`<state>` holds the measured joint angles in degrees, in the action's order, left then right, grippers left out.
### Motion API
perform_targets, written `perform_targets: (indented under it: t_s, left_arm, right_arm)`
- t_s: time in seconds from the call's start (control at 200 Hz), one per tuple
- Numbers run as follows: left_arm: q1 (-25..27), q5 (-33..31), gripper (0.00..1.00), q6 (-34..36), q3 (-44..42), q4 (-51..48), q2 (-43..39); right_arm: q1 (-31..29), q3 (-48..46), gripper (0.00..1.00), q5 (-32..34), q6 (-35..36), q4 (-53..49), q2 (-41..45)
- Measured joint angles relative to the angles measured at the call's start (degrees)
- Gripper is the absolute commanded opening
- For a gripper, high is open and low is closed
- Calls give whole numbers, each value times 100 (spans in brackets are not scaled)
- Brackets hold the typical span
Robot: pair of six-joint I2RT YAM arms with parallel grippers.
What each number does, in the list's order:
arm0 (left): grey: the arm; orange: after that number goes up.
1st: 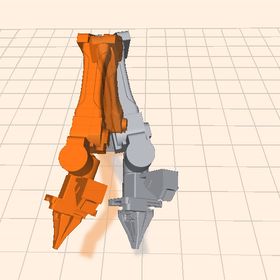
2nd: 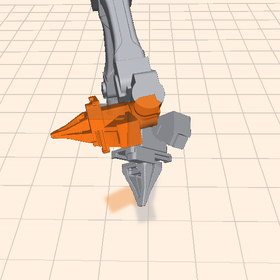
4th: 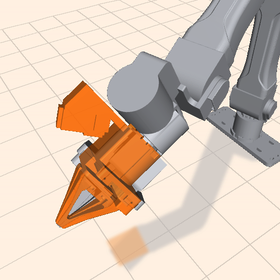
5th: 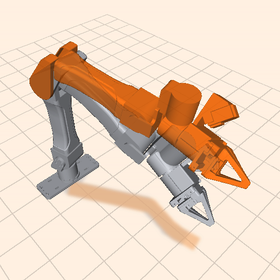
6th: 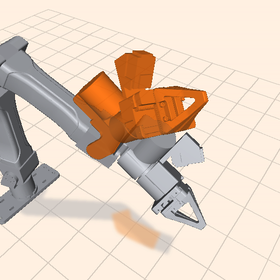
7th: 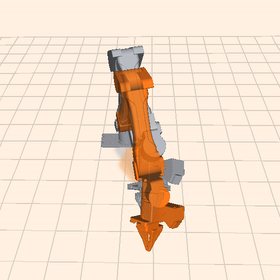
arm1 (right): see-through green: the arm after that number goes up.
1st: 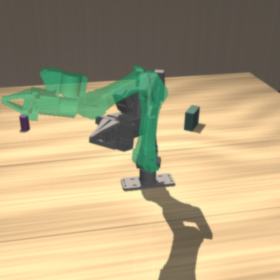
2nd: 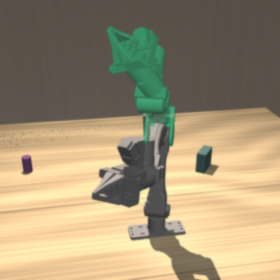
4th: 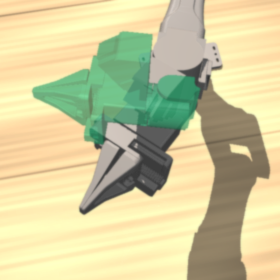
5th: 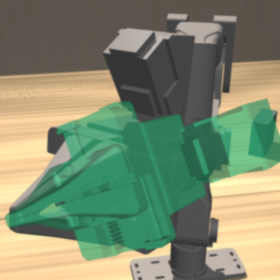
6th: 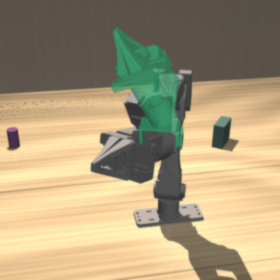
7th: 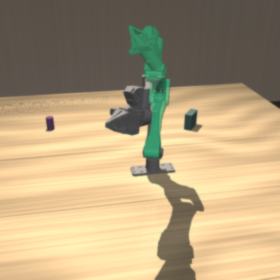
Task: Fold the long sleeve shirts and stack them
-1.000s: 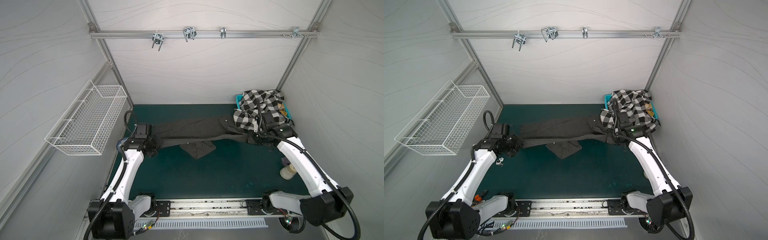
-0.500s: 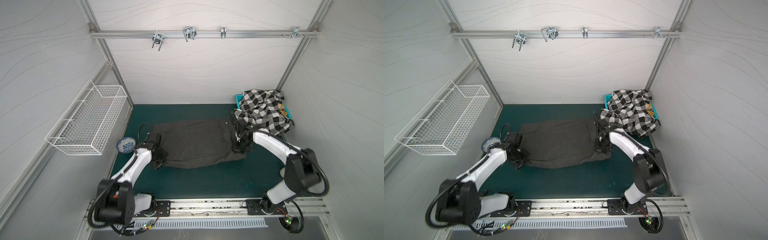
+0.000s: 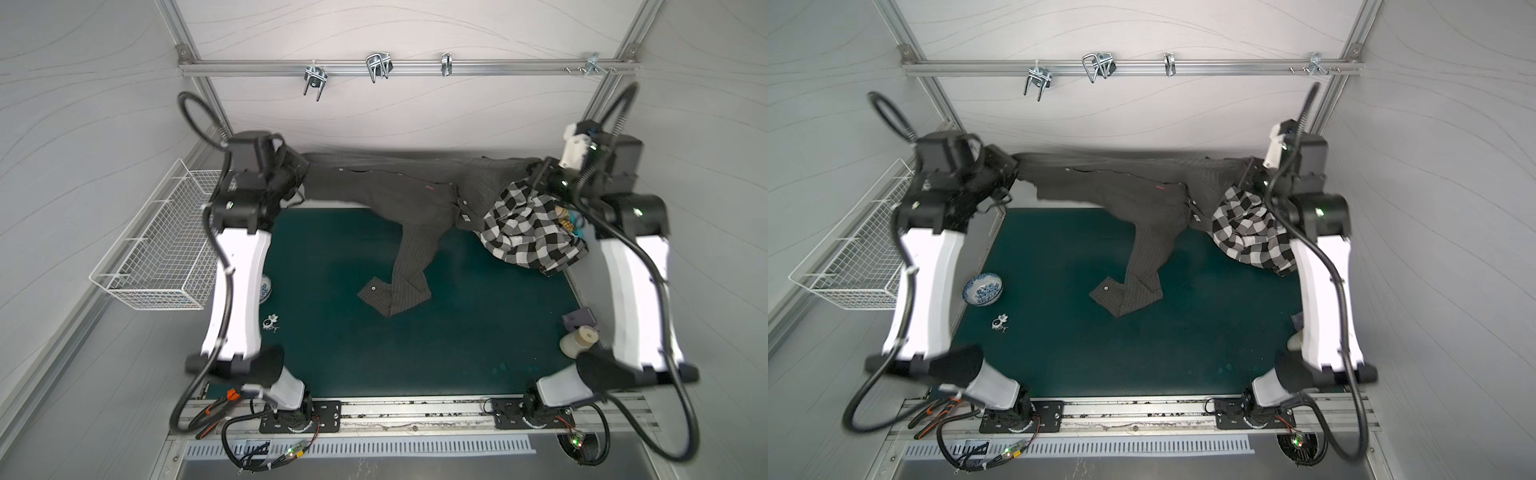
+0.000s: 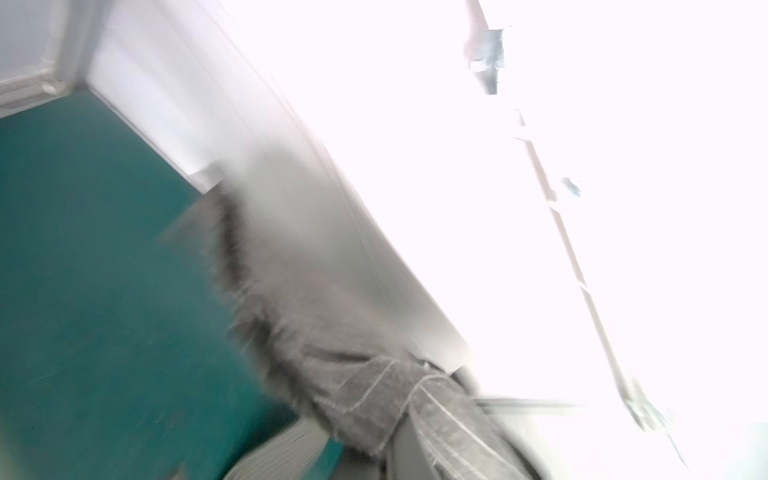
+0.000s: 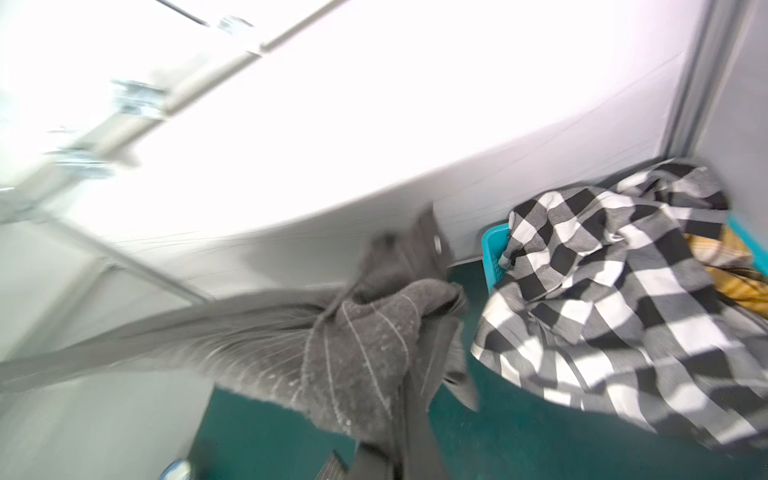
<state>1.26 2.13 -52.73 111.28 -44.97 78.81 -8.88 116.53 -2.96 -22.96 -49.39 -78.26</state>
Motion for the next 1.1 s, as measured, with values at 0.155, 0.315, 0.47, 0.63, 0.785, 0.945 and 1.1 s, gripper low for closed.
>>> perform_targets:
  t_s: [0.155, 0.315, 0.47, 0.63, 0.785, 0.945, 1.1]
  left_arm:
    - [-83, 247, 0, -70, -3077, -96, -2485]
    - [-92, 560, 0, -125, -6354, -487, -3099]
    - [-105, 680, 0, -223, -8006, -960, -3486]
    - [-116, 691, 0, -275, -8131, -487, -2918]
    - [-116, 673, 0, -284, -7949, 332, -1198]
    - [-120, 789, 0, -262, -6640, 632, 874]
    - [-31, 964, 0, -173, -4588, 925, 2706]
  right_arm:
    - [-17, -2011, 0, -293, -109, 138, 1834]
    - [-282, -4496, 0, -321, -184, -83, 2492]
    - [-927, -6236, 0, -125, -289, -476, 2352]
    - [-2090, -6078, 0, 120, -516, -350, 1215]
    - [-2288, -5917, 0, 144, -577, 393, -791]
    - [-2031, -5254, 0, 90, -564, 474, -2208]
    - [-1628, -4109, 0, -11, -560, 485, -3241]
